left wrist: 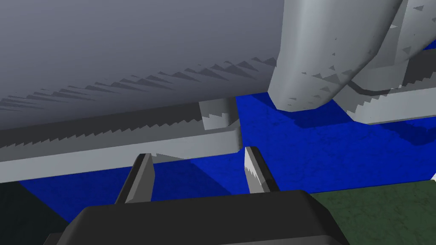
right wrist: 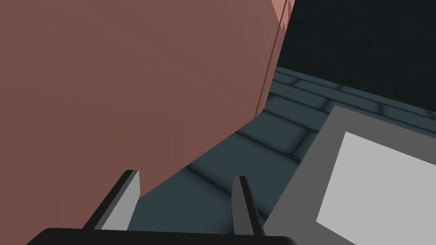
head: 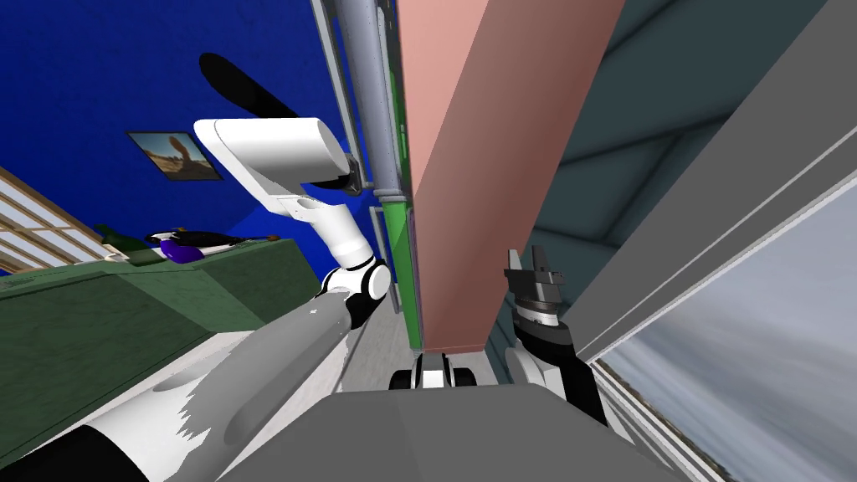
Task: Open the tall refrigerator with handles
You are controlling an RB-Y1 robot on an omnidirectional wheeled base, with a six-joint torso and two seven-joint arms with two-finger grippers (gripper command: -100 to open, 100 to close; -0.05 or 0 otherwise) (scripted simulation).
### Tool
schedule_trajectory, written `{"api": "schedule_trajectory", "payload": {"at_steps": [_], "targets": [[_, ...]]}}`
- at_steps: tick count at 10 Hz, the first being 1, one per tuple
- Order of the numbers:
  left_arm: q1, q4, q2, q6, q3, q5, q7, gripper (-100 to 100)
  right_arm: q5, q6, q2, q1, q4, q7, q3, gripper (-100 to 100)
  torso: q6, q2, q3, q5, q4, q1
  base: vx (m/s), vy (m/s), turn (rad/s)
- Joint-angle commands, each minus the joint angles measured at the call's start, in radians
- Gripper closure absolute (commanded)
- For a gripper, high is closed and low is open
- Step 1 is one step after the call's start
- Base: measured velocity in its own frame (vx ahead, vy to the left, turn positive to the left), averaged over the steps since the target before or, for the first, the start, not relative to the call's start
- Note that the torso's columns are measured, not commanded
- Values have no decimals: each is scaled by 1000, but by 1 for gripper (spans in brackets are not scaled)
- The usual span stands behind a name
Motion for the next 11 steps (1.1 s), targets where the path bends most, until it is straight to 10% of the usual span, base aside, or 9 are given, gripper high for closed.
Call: {"api": "schedule_trajectory", "payload": {"at_steps": [1, 11], "targets": [[-12, 4, -9, -4, 4, 35, -3, 100, 0, 0, 0, 0, 0, 0, 0, 0, 1, -4, -4, 0, 1, 2, 68, 306, -83], [-43, 18, -62, 9, 30, 179, -14, 100, 0, 0, 0, 0, 0, 0, 0, 0, 0, 0, 0, -4, 1, -12, 56, 324, -73]]}}
